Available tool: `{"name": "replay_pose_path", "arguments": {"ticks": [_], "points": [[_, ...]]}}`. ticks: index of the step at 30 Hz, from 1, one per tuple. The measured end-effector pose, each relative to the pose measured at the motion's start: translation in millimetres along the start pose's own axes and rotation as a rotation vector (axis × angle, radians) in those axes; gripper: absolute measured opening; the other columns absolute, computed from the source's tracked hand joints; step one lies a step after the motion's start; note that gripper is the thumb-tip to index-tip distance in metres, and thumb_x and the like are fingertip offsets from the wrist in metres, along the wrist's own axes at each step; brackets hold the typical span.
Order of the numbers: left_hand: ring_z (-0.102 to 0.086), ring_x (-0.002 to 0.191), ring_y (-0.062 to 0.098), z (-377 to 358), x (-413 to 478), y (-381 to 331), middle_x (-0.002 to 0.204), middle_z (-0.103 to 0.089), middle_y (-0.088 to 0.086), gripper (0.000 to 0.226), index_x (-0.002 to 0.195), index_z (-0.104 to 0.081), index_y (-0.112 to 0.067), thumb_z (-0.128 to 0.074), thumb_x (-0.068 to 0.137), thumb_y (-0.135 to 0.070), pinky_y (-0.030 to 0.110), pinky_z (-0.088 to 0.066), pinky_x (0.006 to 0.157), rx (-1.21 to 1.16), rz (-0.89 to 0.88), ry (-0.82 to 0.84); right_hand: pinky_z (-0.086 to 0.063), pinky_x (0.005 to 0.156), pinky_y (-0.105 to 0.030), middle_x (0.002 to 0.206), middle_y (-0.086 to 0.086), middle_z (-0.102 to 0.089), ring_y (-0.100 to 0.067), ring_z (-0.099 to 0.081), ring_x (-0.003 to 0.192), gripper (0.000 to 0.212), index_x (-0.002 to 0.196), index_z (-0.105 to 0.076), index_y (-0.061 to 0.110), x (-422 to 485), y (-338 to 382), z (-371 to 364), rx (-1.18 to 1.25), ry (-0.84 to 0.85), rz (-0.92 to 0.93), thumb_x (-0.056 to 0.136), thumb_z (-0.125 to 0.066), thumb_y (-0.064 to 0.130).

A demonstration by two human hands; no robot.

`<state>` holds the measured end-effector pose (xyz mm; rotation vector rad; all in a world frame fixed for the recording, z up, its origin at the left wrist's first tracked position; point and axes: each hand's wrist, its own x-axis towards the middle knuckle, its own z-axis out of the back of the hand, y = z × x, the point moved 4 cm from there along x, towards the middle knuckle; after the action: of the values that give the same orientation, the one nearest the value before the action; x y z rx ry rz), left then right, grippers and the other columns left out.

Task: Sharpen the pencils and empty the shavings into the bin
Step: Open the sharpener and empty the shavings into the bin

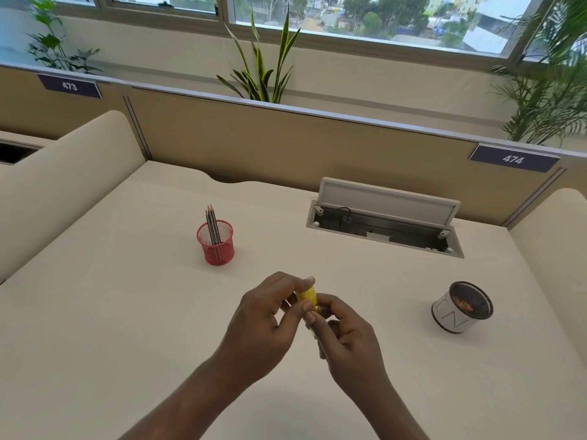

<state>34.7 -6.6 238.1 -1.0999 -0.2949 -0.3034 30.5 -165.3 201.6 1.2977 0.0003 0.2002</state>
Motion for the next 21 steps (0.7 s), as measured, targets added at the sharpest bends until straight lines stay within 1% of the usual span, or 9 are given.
{"name": "replay_pose_path", "arguments": {"ticks": [3, 5, 7, 8, 10, 12, 14, 17, 21], "points": [[-0.071, 0.089, 0.016, 6.6, 8.6, 6.6, 0.099, -0.073, -0.018, 0.019, 0.112, -0.073, -0.016, -0.071, 0.095, -0.008, 0.027, -0.057, 0.079, -0.045, 0.033, 0.098, -0.041, 0.049, -0.021, 0.079, 0.002, -0.067, -0.011, -0.05, 0.05, 0.015, 0.104, -0.071, 0.036, 5.8, -0.1, 0.9, 0.093, 0.102, -0.066, 0.095, -0.061, 0.044], [-0.071, 0.087, 0.017, 13.4, 17.3, 12.3, 0.095, -0.074, -0.014, 0.021, 0.114, -0.073, -0.019, -0.072, 0.095, -0.011, 0.028, -0.058, 0.078, -0.102, 0.072, 0.16, -0.039, 0.049, -0.022, 0.08, 0.002, -0.066, -0.012, -0.047, 0.055, 0.022, 0.108, -0.072, 0.028, 10.5, 0.3, 0.7, 0.22, 0.194, -0.151, 0.097, -0.059, 0.043], [-0.07, 0.086, 0.014, 17.8, 25.3, 15.7, 0.094, -0.075, -0.01, 0.024, 0.118, -0.073, -0.023, -0.07, 0.095, -0.016, 0.025, -0.057, 0.077, -0.185, 0.111, 0.189, -0.039, 0.051, -0.024, 0.083, 0.0, -0.064, -0.013, -0.048, 0.059, 0.032, 0.111, -0.07, 0.022, 15.1, 0.6, 0.0, 0.378, 0.284, -0.25, 0.099, -0.055, 0.048], [-0.07, 0.087, 0.015, 18.1, 28.9, 16.7, 0.096, -0.074, -0.007, 0.027, 0.121, -0.073, -0.023, -0.069, 0.095, -0.016, 0.024, -0.056, 0.078, -0.229, 0.124, 0.202, -0.039, 0.052, -0.024, 0.084, -0.003, -0.064, -0.014, -0.049, 0.06, 0.039, 0.113, -0.069, 0.017, 17.3, 0.8, -0.4, 0.463, 0.325, -0.303, 0.1, -0.052, 0.051], [-0.068, 0.095, 0.019, 16.2, 34.7, 17.3, 0.103, -0.072, -0.002, 0.032, 0.128, -0.071, -0.023, -0.065, 0.099, -0.011, 0.029, -0.057, 0.083, -0.279, 0.129, 0.248, -0.038, 0.05, -0.024, 0.082, -0.007, -0.062, -0.015, -0.05, 0.059, 0.05, 0.111, -0.067, 0.011, 20.2, -0.2, -1.8, 0.615, 0.427, -0.405, 0.102, -0.047, 0.055], [-0.066, 0.102, 0.02, 13.2, 39.3, 18.9, 0.109, -0.071, -0.003, 0.032, 0.13, -0.071, -0.021, -0.061, 0.102, -0.008, 0.031, -0.057, 0.088, -0.32, 0.132, 0.323, -0.033, 0.047, -0.023, 0.075, -0.006, -0.057, -0.012, -0.048, 0.054, 0.053, 0.11, -0.064, 0.008, 19.3, -1.2, -5.7, 0.747, 0.559, -0.478, 0.103, -0.045, 0.058], [-0.066, 0.106, 0.017, 11.8, 43.1, 20.8, 0.11, -0.072, -0.005, 0.03, 0.127, -0.072, -0.02, -0.06, 0.102, -0.01, 0.03, -0.056, 0.089, -0.373, 0.163, 0.4, -0.024, 0.046, -0.023, 0.068, -0.003, -0.051, -0.01, -0.04, 0.051, 0.053, 0.111, -0.061, 0.006, 17.3, -2.5, -9.8, 0.888, 0.656, -0.502, 0.103, -0.046, 0.056], [-0.068, 0.112, 0.019, 10.5, 49.3, 21.2, 0.112, -0.075, -0.004, 0.025, 0.123, -0.072, -0.017, -0.064, 0.099, -0.014, 0.03, -0.058, 0.092, -0.384, 0.182, 0.485, -0.02, 0.045, -0.022, 0.062, 0.002, -0.043, -0.01, -0.026, 0.05, 0.049, 0.108, -0.062, 0.007, 14.4, -3.0, -10.1, 0.996, 0.658, -0.503, 0.101, -0.054, 0.054], [-0.07, 0.108, 0.025, 3.4, 56.9, 21.8, 0.11, -0.075, 0.003, 0.022, 0.118, -0.072, -0.012, -0.069, 0.096, -0.008, 0.04, -0.06, 0.096, -0.345, 0.174, 0.519, -0.018, 0.044, -0.021, 0.057, 0.007, -0.032, -0.007, -0.022, 0.047, 0.049, 0.096, -0.064, 0.011, 13.2, -13.0, 2.0, 0.854, 0.517, -0.496, 0.099, -0.051, 0.058]]}}
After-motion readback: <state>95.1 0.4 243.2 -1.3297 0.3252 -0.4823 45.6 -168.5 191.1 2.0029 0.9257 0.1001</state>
